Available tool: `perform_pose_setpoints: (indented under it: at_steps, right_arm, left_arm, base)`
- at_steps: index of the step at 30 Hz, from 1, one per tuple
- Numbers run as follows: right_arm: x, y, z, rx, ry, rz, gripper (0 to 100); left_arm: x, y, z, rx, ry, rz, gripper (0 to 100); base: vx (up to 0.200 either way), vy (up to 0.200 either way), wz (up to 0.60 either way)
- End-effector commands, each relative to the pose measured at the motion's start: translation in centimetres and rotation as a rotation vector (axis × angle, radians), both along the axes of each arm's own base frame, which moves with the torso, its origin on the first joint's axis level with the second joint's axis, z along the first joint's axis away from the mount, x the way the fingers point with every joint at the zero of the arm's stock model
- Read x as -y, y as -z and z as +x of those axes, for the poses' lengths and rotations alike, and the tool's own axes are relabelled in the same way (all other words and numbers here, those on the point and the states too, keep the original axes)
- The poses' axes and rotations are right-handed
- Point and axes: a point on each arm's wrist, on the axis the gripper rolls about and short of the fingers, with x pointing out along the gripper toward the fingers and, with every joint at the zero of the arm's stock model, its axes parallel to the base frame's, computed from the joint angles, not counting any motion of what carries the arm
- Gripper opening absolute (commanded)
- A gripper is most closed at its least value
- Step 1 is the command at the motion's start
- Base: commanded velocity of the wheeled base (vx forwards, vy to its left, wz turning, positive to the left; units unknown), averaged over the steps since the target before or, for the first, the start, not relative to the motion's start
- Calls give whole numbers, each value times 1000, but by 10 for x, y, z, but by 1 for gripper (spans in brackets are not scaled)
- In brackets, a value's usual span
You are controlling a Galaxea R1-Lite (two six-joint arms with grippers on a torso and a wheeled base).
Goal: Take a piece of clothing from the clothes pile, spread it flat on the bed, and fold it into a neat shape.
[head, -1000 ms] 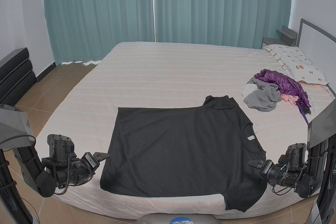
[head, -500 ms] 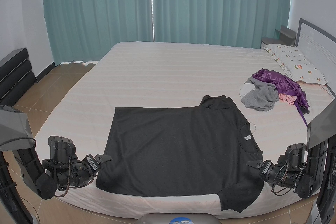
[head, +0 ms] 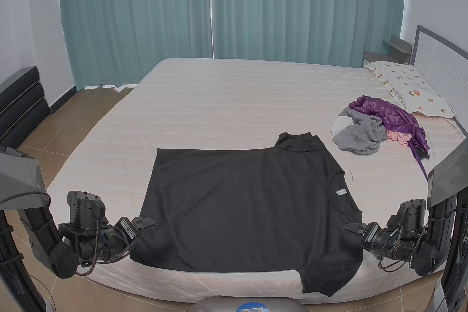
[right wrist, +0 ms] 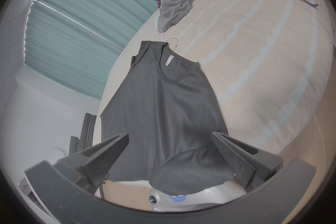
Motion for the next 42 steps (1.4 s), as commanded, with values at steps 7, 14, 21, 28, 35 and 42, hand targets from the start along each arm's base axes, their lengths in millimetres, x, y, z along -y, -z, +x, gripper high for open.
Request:
perform_pose_setpoints:
  at_steps: [7, 14, 21, 28, 35, 42]
  right_arm:
    - [0, 0, -4, -6, -1, 0, 100]
    - [-1, -1, -4, -3, -4, 0, 100]
    - [-1, -1, -4, -3, -6, 0, 100]
    - [-1, -1, -4, -3, -8, 0, 100]
    - [-1, -1, -4, -3, -8, 0, 100]
    - [-1, -1, -4, -3, -8, 0, 100]
  left_arm:
    - [-4, 30, -2, -78, 57, 97, 100]
    - [-9, 49, 2, -10, 103, 179, 100]
    - [-13, 63, 5, 8, 147, 256, 100]
    - [-11, 69, 19, 41, 149, 261, 100]
    - [-10, 75, 26, 49, 140, 300, 100]
    - [-10, 77, 33, 67, 134, 305, 100]
  base:
    - [0, 0, 0]
    - [0, 0, 0]
    - [0, 0, 0]
    - [0, 0, 0]
    - [0, 0, 0]
    - [0, 0, 0]
